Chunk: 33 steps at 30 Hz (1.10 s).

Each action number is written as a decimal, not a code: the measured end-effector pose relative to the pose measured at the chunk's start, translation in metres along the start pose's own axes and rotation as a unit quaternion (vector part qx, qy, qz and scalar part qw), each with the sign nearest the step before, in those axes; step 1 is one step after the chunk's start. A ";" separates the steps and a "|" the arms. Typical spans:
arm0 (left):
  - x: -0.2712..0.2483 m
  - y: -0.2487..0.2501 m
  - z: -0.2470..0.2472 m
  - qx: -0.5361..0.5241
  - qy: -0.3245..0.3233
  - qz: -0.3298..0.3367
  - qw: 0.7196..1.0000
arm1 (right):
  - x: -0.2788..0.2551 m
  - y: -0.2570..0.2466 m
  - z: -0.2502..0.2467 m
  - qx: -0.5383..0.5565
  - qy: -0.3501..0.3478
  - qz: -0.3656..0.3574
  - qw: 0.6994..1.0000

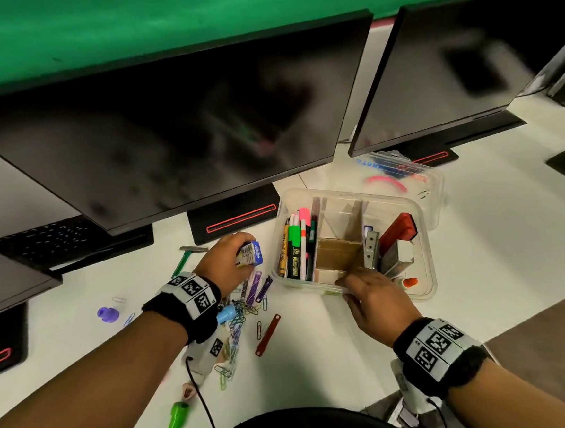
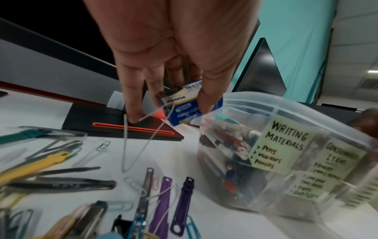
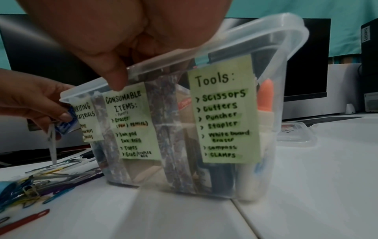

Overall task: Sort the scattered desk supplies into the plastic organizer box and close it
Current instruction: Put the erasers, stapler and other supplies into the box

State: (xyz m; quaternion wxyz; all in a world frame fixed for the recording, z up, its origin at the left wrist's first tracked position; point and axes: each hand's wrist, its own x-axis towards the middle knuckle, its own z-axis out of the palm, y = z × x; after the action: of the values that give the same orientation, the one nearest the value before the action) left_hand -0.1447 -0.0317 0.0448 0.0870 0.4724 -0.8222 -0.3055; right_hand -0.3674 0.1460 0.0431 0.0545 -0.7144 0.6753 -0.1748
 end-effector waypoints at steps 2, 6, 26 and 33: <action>-0.002 0.004 -0.003 0.001 0.000 0.007 1.000 | 0.001 -0.002 -0.003 0.008 -0.021 0.015 1.000; -0.004 0.016 -0.010 -0.009 0.013 0.025 1.000 | 0.014 -0.009 -0.013 0.111 -0.070 0.096 0.987; -0.007 0.054 -0.012 0.161 -0.119 0.129 0.971 | 0.091 0.029 -0.082 0.134 0.065 0.325 0.934; -0.007 0.042 -0.008 0.151 -0.143 0.151 0.966 | 0.114 0.078 -0.067 -0.031 -0.085 0.385 0.919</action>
State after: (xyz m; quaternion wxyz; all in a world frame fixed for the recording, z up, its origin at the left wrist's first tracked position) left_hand -0.1675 -0.0135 0.0765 -0.0587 0.3019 -0.9243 -0.2259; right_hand -0.4596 0.0379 0.1011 0.1525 -0.4131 0.8959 -0.0580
